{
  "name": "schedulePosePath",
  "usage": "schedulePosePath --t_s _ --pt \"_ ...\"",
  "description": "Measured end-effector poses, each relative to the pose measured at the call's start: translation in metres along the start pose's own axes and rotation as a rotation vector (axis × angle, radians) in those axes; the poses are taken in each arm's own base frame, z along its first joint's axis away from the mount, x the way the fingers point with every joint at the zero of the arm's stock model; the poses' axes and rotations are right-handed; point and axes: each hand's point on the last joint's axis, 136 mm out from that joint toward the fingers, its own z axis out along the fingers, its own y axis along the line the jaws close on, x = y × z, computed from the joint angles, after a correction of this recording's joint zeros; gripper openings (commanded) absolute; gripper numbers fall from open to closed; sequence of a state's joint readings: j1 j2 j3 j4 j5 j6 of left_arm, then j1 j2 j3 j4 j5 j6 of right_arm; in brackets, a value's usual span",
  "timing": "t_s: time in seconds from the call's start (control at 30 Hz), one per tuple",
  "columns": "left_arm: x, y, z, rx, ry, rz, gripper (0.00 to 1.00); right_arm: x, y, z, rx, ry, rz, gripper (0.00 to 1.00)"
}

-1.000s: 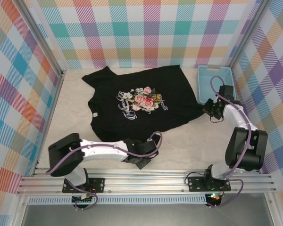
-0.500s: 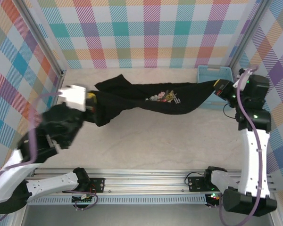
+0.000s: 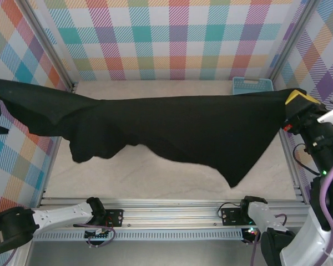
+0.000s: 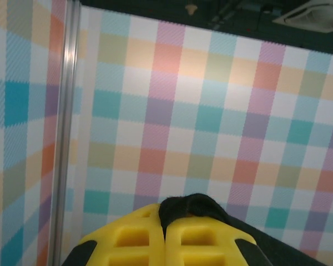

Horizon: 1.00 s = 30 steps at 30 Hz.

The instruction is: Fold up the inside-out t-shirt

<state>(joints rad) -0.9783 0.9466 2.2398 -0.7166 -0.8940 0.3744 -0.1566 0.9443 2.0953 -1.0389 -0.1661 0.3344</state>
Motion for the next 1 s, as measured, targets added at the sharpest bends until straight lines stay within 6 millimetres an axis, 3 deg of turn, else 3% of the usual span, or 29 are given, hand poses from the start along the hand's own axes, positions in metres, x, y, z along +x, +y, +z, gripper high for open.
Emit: schedulePosePath --t_s 0.07,0.13,0.23,0.33,0.47,0.53,0.67,0.83,0.9,1.0 --pt "-0.010 -0.014 0.015 -0.019 -0.019 0.050 0.00 -0.005 0.001 0.003 0.000 -0.006 -0.005 0.00" --pt "-0.020 -0.038 0.035 -0.020 -0.035 0.113 0.00 -0.005 -0.005 0.020 0.010 0.016 0.002 0.00" --pt "-0.031 -0.080 0.067 -0.034 -0.070 0.223 0.00 0.002 -0.023 0.069 0.039 0.076 0.025 0.00" --pt "-0.034 -0.114 0.096 -0.069 -0.103 0.322 0.00 0.020 -0.042 0.131 0.058 0.155 0.055 0.00" --pt "0.008 -0.140 0.148 -0.115 -0.045 0.475 0.00 0.067 -0.058 0.209 0.074 0.291 0.066 0.00" --pt "0.040 -0.139 0.171 -0.119 0.028 0.518 0.00 0.088 -0.063 0.229 0.089 0.350 0.061 0.00" --pt "0.115 -0.134 0.198 -0.077 0.222 0.525 0.00 0.097 -0.067 0.233 0.104 0.376 0.031 0.00" --pt "0.215 -0.134 0.192 0.021 0.480 0.489 0.00 0.094 -0.064 0.210 0.100 0.370 -0.011 0.00" --pt "0.237 -0.134 0.187 0.039 0.546 0.458 0.00 0.095 -0.063 0.201 0.098 0.376 -0.027 0.00" --pt "0.247 -0.132 0.176 0.057 0.584 0.405 0.00 0.097 -0.062 0.188 0.098 0.388 -0.046 0.00"
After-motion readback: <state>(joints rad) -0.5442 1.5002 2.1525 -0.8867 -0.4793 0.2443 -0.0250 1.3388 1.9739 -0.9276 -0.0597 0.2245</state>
